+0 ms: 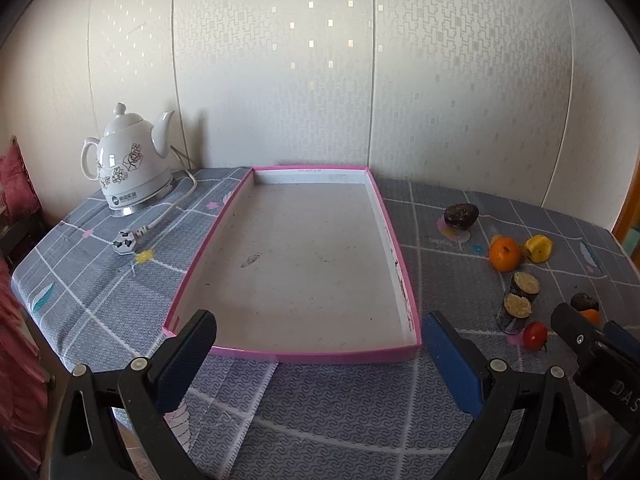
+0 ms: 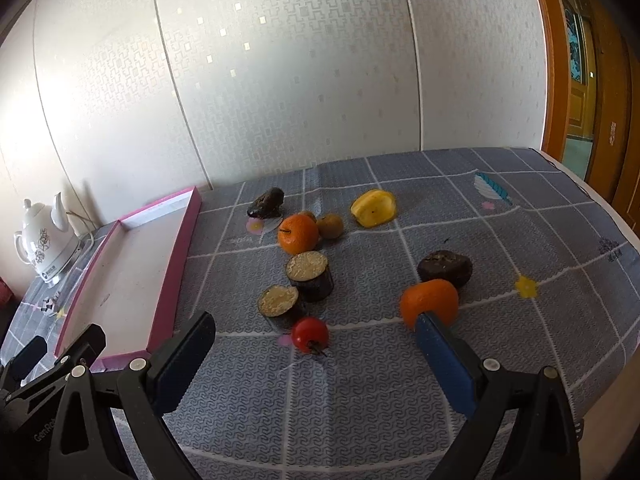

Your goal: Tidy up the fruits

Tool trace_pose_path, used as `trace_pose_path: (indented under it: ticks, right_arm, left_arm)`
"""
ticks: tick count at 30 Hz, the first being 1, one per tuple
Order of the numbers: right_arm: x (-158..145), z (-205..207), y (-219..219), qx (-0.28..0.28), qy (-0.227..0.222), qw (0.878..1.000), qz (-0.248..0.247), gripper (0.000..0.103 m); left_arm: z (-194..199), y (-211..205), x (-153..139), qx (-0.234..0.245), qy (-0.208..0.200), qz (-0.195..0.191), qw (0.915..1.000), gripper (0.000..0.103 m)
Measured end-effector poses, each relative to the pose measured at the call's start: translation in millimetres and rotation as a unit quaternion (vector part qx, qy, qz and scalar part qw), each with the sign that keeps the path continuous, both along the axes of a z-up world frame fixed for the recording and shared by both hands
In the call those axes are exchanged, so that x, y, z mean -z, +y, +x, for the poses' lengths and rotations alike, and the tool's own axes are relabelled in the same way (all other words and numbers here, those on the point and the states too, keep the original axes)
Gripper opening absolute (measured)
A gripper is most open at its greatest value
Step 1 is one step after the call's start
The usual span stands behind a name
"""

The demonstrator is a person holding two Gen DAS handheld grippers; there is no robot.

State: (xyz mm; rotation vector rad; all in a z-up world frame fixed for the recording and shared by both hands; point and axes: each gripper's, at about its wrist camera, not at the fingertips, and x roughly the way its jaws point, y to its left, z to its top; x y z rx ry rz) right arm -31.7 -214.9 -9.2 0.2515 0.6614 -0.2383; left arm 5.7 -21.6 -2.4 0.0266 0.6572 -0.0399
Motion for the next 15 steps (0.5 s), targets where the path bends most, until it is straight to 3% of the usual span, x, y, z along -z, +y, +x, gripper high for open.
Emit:
trace_pose_path:
  ticks: [8, 15]
  right_arm:
    - [-3, 1, 13, -0.007, -0.005, 0.999, -0.048, 0.101]
    - [-3, 1, 14, -0.008, -0.006, 0.999, -0.049, 0.101]
  left_arm:
    - [-1, 13, -2, -0.009, 0.011, -0.013, 0.9998, 0.103]
    - [-2, 14, -5, -0.008, 0.008, -0.013, 0.9999, 0.103]
